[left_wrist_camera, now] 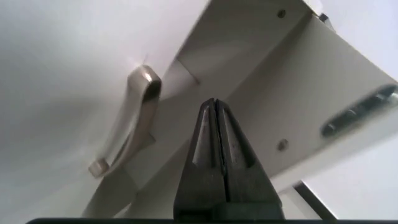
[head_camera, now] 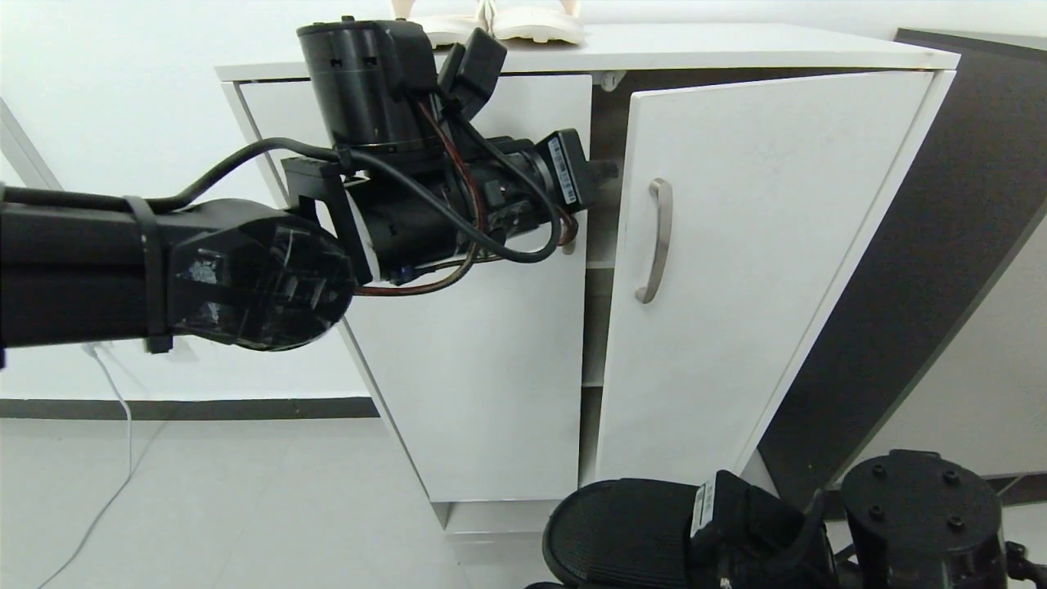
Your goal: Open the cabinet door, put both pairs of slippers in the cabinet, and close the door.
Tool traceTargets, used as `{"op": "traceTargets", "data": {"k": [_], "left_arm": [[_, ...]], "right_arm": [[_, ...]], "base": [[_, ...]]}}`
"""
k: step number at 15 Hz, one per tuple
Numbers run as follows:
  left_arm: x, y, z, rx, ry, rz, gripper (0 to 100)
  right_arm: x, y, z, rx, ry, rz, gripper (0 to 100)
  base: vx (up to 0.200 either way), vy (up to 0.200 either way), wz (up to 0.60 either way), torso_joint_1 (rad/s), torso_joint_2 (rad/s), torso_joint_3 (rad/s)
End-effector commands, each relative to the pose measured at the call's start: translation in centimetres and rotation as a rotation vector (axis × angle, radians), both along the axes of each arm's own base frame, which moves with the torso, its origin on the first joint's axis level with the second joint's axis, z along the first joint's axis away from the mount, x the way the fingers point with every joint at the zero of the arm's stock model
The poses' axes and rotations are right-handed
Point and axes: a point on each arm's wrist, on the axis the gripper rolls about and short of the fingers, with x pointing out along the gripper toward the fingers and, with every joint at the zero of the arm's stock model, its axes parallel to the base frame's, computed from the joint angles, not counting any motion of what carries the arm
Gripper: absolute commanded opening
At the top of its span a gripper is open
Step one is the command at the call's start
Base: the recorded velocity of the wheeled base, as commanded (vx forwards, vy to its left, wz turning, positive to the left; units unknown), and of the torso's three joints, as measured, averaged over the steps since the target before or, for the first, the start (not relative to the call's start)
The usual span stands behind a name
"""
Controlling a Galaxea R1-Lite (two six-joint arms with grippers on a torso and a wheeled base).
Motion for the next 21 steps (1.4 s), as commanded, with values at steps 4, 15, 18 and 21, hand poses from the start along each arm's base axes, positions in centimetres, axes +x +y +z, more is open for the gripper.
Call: {"op": "traceTargets", "data": {"k": [4, 15, 18, 21], "left_arm": [[-1.1, -2.7, -1.6, 0.022, 0.013, -0.066, 0], [-4.4, -1.8, 0.1, -0.011, -0.059, -0.083, 0], [-5.9, 4.7, 0.7, 0.018, -0.033, 0.089, 0], [-12.3, 13.6, -0.5, 0.038, -0.006, 0.260, 0]], "right_arm": [[-0.7, 0.3, -0.5, -0.020, 0.012, 0.030, 0], [-0.7, 0.1, -0.9, -0.030, 0.007, 0.035, 0], [0.5, 0.3, -1.2, -0.023, 0.003, -0.010, 0], [2.7, 0.9, -2.3, 0.005, -0.024, -0.087, 0]], "base": [[-0.200, 0.000, 0.00, 0.005, 0.00, 0.004], [-0.145, 0.000, 0.00, 0.000, 0.00, 0.002], [0.000, 0.000, 0.00, 0.000, 0.00, 0.000], [0.000, 0.000, 0.00, 0.000, 0.00, 0.000]]}}
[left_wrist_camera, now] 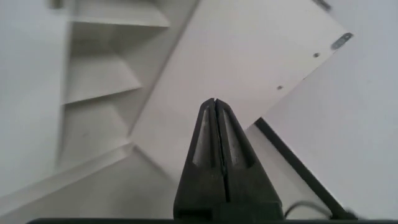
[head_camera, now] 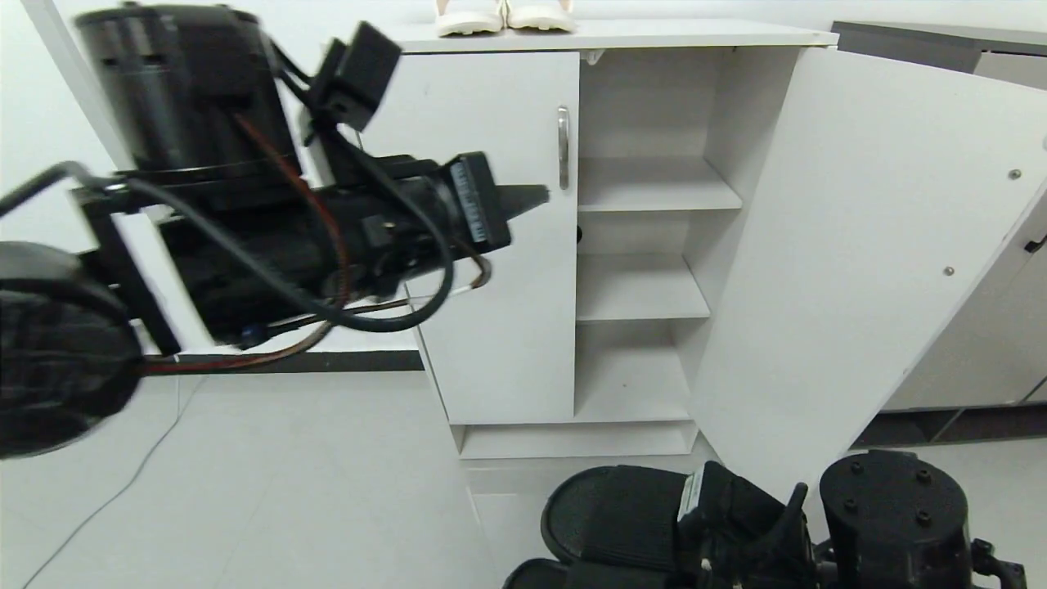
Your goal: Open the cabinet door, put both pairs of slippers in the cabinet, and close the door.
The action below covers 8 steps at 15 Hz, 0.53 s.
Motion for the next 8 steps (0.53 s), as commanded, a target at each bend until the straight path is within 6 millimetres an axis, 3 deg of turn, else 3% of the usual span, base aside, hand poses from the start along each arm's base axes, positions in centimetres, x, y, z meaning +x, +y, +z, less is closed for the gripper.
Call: {"op": "traceTargets", "data": {"k": [1, 4, 5, 8], "left_arm": [[-8.4, 10.1, -0.8, -0.013, -0.022, 0.221, 0], [-16.1, 15.5, -5.5, -0.006, 0.054, 0.499, 0], [-18.1, 16.0, -7.2, -0.007, 0.055, 0.553, 0], [-24.3, 16.8, -14.6, 0.026, 0.058, 0.868, 0]], "right_arm": [[2.0, 0.6, -1.6, -0.015, -0.005, -0.087, 0], [4.1, 1.1, -0.8, 0.023, -0.055, -0.234, 0], [4.4, 1.3, -0.4, 0.043, -0.057, -0.264, 0], [6.1, 1.0, 0.7, 0.089, -0.080, -0.368, 0]], "base": [[0.000, 0.000, 0.00, 0.000, 0.00, 0.000], [0.000, 0.000, 0.00, 0.000, 0.00, 0.000], [0.000, 0.000, 0.00, 0.000, 0.00, 0.000], [0.000, 0.000, 0.00, 0.000, 0.00, 0.000]]}}
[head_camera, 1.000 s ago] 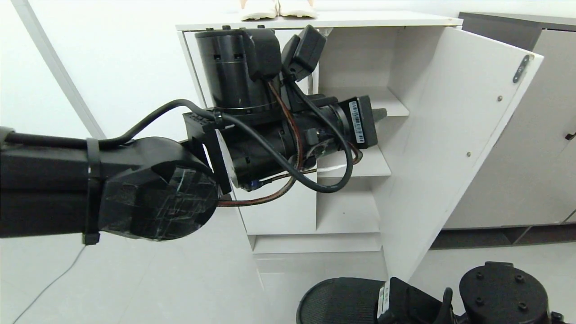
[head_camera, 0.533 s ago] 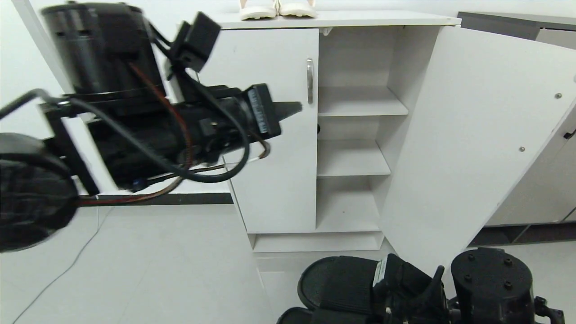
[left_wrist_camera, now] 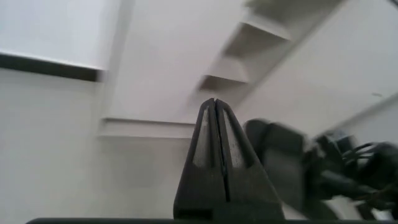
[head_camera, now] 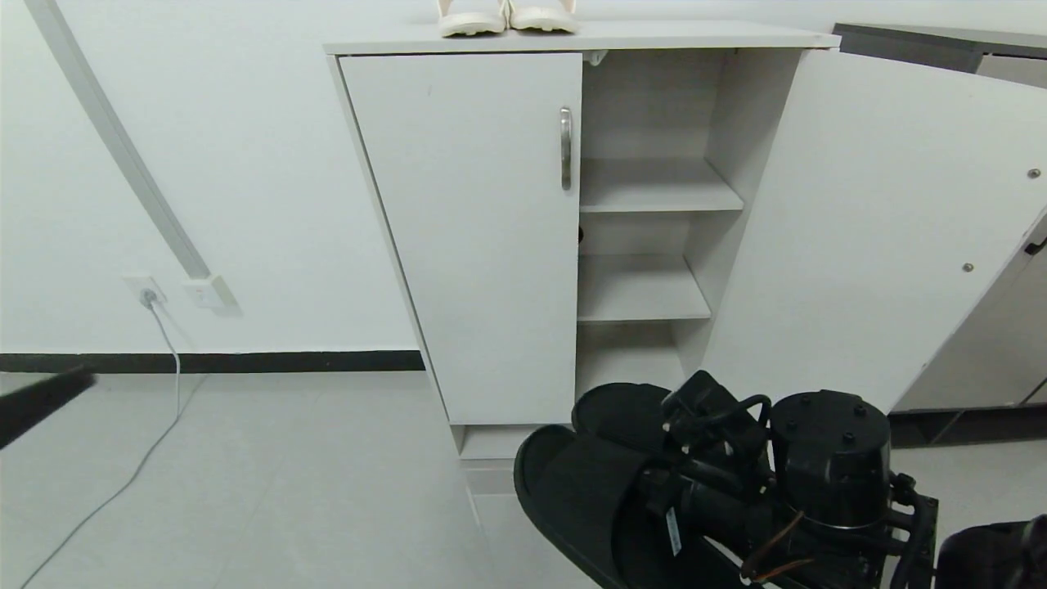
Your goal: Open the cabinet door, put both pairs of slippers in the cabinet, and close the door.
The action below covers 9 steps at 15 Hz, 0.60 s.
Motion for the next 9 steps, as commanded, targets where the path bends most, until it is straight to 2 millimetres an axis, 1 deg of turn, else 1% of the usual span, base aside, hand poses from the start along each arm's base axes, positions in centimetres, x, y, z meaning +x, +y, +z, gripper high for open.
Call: {"op": "traceTargets", "data": {"k": [1, 2, 3, 6, 9], "left_arm": [[-8.1, 1.1, -10.3, 0.030, -0.029, 0.359, 0], [-8.7, 1.1, -11.8, 0.048, -0.058, 0.350, 0], [-8.7, 1.1, -13.0, 0.070, -0.048, 0.337, 0], [-7.8, 1.1, -15.1, 0.111, 0.008, 0.308, 0], [-7.3, 0.9, -15.3, 0.114, -0.067, 0.216, 0]], "right_arm": [[0.9, -0.4, 0.3, 0.010, -0.008, -0.034, 0], [0.9, -0.5, 0.2, 0.007, -0.006, -0.035, 0], [0.9, -0.5, 0.2, 0.008, -0.007, -0.034, 0], [0.9, -0.5, 0.2, 0.007, -0.006, -0.034, 0], [0.9, -0.5, 0.4, 0.013, -0.014, -0.035, 0]], "base": [[0.000, 0.000, 0.00, 0.000, 0.00, 0.000], [0.000, 0.000, 0.00, 0.000, 0.00, 0.000], [0.000, 0.000, 0.00, 0.000, 0.00, 0.000], [0.000, 0.000, 0.00, 0.000, 0.00, 0.000], [0.000, 0.000, 0.00, 0.000, 0.00, 0.000]]}}
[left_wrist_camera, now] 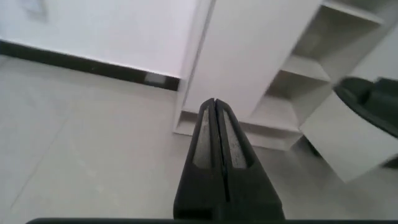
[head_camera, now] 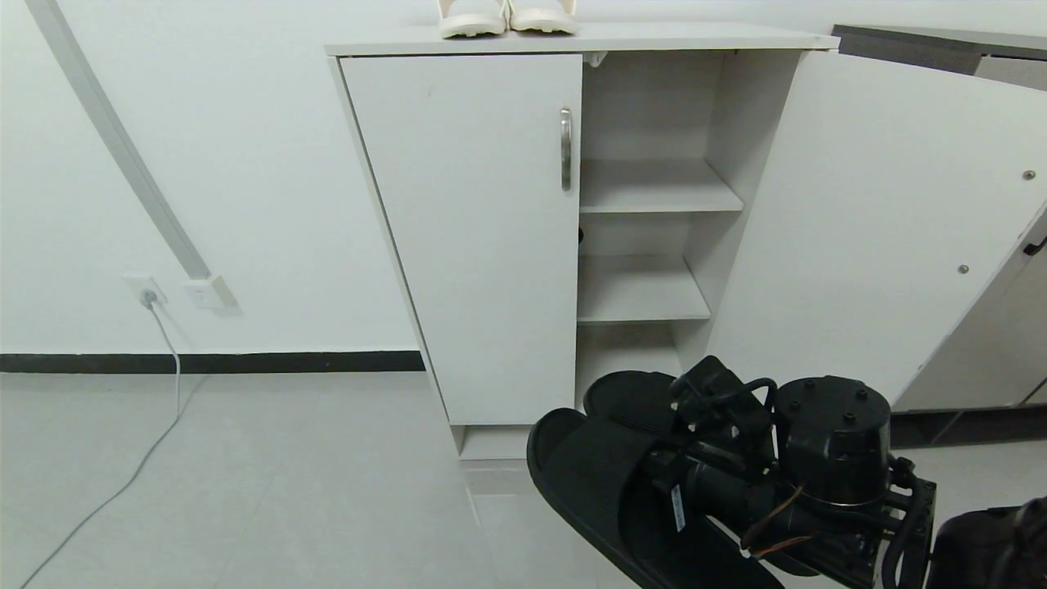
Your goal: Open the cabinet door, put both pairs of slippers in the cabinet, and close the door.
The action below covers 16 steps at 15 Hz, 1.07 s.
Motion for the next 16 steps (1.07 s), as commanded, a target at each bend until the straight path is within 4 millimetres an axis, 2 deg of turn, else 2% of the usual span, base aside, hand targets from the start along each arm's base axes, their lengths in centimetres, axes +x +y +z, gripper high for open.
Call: {"op": "traceTargets", "data": {"k": [1, 4, 5, 6, 8, 9, 11, 13, 16], "left_arm": [[0.0, -0.1, -0.7, 0.000, -0.022, -0.051, 0], [-0.1, -0.5, -0.6, 0.012, -0.013, -0.212, 0], [-0.1, -0.5, -0.6, 0.031, -0.011, -0.212, 0], [-0.1, -0.4, -0.7, 0.041, -0.010, -0.176, 0], [0.0, 0.3, -0.8, 0.130, 0.007, 0.156, 0], [0.1, 0.5, -1.2, 0.140, 0.022, 0.222, 0], [0.2, 0.4, -1.3, 0.096, -0.001, 0.201, 0], [0.3, 0.1, -1.4, 0.116, -0.005, 0.049, 0], [0.3, 0.2, -1.6, 0.222, 0.021, 0.073, 0]], "right_arm": [[0.0, 0.0, 0.1, 0.003, -0.004, -0.001, 0], [-0.1, 0.0, 0.3, 0.006, -0.011, 0.003, 0], [-0.2, -0.1, 0.5, 0.008, -0.015, 0.004, 0], [-0.3, -0.1, 0.4, 0.007, -0.014, 0.005, 0], [-0.3, -0.1, 0.4, 0.007, -0.014, 0.007, 0], [-0.2, 0.0, 0.5, 0.009, -0.016, 0.005, 0], [-0.2, 0.2, 0.7, 0.016, -0.021, 0.009, 0], [-0.2, 0.4, 0.8, 0.022, -0.025, 0.014, 0], [0.0, 0.8, 1.4, 0.033, -0.045, -0.012, 0]], "base": [[0.000, 0.000, 0.00, 0.000, 0.00, 0.000], [0.000, 0.000, 0.00, 0.000, 0.00, 0.000], [0.000, 0.000, 0.00, 0.000, 0.00, 0.000], [0.000, 0.000, 0.00, 0.000, 0.00, 0.000], [0.000, 0.000, 0.00, 0.000, 0.00, 0.000], [0.000, 0.000, 0.00, 0.000, 0.00, 0.000], [0.000, 0.000, 0.00, 0.000, 0.00, 0.000], [0.000, 0.000, 0.00, 0.000, 0.00, 0.000], [0.000, 0.000, 0.00, 0.000, 0.00, 0.000]]}}
